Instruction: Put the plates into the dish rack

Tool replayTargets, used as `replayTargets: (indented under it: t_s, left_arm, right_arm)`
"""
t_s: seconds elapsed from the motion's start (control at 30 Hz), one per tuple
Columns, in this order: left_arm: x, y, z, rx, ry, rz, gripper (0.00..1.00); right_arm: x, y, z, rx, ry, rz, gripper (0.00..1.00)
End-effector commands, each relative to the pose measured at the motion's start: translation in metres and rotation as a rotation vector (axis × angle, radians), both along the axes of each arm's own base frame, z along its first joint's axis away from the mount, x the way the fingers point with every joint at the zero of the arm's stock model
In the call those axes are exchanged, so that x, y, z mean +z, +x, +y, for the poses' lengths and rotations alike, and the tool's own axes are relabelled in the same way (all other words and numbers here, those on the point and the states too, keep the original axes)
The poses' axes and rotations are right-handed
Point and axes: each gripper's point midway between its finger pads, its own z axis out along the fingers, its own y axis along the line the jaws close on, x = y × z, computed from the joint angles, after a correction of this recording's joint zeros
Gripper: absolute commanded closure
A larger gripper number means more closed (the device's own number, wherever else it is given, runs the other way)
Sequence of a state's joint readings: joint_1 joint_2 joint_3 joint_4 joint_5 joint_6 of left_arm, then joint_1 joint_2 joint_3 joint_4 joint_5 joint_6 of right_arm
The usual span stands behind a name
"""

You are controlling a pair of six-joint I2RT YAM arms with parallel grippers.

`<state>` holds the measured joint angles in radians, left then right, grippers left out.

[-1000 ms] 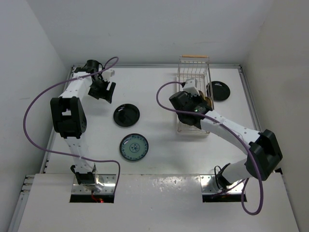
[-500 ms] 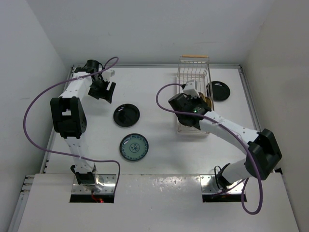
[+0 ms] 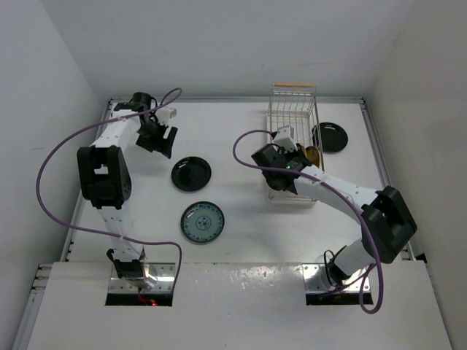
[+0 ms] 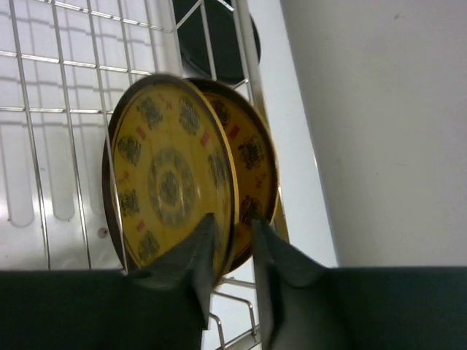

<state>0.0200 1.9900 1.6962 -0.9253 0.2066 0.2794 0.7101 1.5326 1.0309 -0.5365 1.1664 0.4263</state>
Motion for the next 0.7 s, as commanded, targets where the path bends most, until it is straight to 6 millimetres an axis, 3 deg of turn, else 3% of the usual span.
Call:
replayTargets:
  t_s: [0.0, 0.03, 0.13, 0.17, 0.27, 0.4, 0.5, 0.63, 0.67]
  left_arm:
    - [-0.006, -0.006, -0.020, -0.085, -0.069, 0.021, 0.18]
    - [-0.008, -0.010, -0.029, -0.117, -0.097, 0.029, 0.18]
    - [-0.034, -0.016, -0.039, -0.144, -0.131, 0.096, 0.11]
    - [-0.042, -0.017, -0.039, -0.143, -0.132, 0.115, 0.08]
    - [-0.066, -0.016, -0.044, -0.160, -0.141, 0.168, 0.06]
    - [-0.096, -0.024, -0.047, -0.165, -0.132, 0.244, 0.13]
    - [-0.116, -0.038, -0.049, -0.190, -0.119, 0.301, 0.22]
    - [-0.124, -0.046, -0.059, -0.203, -0.158, 0.334, 0.55]
    - [-0.123, -0.046, -0.057, -0.195, -0.175, 0.332, 0.74]
  right_arm:
    - [0.007, 0.004, 0.008, 0.022, 0.057, 0.005, 0.70]
    - [0.012, 0.004, 0.008, 0.028, 0.053, 0.004, 0.58]
    - [0.030, 0.010, 0.007, 0.042, 0.080, -0.008, 0.42]
    - [0.036, 0.014, 0.010, 0.051, 0.108, -0.035, 0.32]
    - [0.060, 0.020, 0.019, 0.123, 0.148, -0.064, 0.20]
    - [0.086, 0.023, 0.027, 0.172, 0.220, -0.133, 0.19]
    - [0.096, 0.023, 0.026, 0.179, 0.232, -0.161, 0.18]
    - [0.100, 0.023, 0.026, 0.195, 0.226, -0.169, 0.18]
    - [0.099, 0.023, 0.030, 0.210, 0.233, -0.166, 0.18]
